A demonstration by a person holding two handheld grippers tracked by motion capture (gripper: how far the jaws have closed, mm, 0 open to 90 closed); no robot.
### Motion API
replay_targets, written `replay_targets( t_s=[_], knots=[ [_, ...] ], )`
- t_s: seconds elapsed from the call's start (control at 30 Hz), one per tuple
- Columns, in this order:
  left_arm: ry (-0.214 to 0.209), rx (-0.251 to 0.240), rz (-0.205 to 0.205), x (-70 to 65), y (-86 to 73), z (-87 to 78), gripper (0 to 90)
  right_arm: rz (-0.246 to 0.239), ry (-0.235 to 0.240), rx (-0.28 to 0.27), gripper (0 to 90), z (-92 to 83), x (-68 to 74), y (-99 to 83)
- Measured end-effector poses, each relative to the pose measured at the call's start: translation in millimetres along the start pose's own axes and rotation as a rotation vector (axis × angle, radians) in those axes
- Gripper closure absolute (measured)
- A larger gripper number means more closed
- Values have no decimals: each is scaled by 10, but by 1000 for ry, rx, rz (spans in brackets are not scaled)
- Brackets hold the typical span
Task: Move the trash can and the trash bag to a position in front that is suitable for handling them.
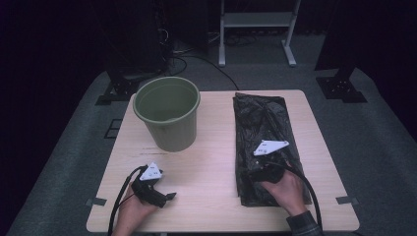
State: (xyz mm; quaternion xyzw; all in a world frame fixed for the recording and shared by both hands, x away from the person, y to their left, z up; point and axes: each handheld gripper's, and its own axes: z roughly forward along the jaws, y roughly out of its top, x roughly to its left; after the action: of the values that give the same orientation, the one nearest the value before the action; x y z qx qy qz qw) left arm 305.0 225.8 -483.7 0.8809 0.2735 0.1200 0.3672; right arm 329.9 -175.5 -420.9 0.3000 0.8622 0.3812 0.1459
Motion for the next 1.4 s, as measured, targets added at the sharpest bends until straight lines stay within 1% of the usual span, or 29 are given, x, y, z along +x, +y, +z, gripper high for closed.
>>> replay_targets(
  t_s=[0.1,0.23,0.3,0.4,0.47,0.53,0.57,0.63,0.67,0.7,0.73,0.87,1.0,1.03,1.1,1.17,1.23,1.33,1.4],
  knots=[
    [0,0,0,0,0,0,0,29,9,36,311,228,-64,-27],
    [0,0,0,0,0,0,0,66,14,82,310,460,-135,-104],
    [0,0,0,0,0,0,0,69,7,103,311,538,-146,-137],
    [0,0,0,0,0,0,0,63,1,123,338,584,-153,-163],
    [0,0,0,0,0,0,0,55,-15,117,374,583,-142,-173],
    [0,0,0,0,0,0,0,48,-11,102,514,565,-146,-184],
    [0,0,0,0,0,0,0,44,-8,94,561,561,-145,-191],
    [0,0,0,0,0,0,0,41,2,75,695,549,-135,-213],
    [0,0,0,0,0,0,0,40,9,73,743,544,-133,-219],
    [0,0,0,0,0,0,0,38,18,74,830,536,-134,-225],
    [0,0,0,0,0,0,0,31,36,75,882,529,-135,-230],
    [0,0,0,0,0,0,0,-26,66,90,896,492,-80,-245],
    [0,0,0,0,0,0,0,-73,136,90,896,409,-15,-319],
    [0,0,0,0,0,0,0,-84,160,90,895,375,11,-351],
    [0,0,0,0,0,0,0,-100,178,89,895,314,60,-406],
    [2,1,-1,-2,1,0,0,-121,211,93,895,251,93,-459],
    [3,1,-2,-3,1,0,0,-143,238,104,895,151,130,-540],
    [3,1,-3,-4,2,1,0,-167,256,122,894,17,162,-641],
    [4,1,-3,-5,2,1,0,-179,252,128,886,-72,160,-713]
  ],
)
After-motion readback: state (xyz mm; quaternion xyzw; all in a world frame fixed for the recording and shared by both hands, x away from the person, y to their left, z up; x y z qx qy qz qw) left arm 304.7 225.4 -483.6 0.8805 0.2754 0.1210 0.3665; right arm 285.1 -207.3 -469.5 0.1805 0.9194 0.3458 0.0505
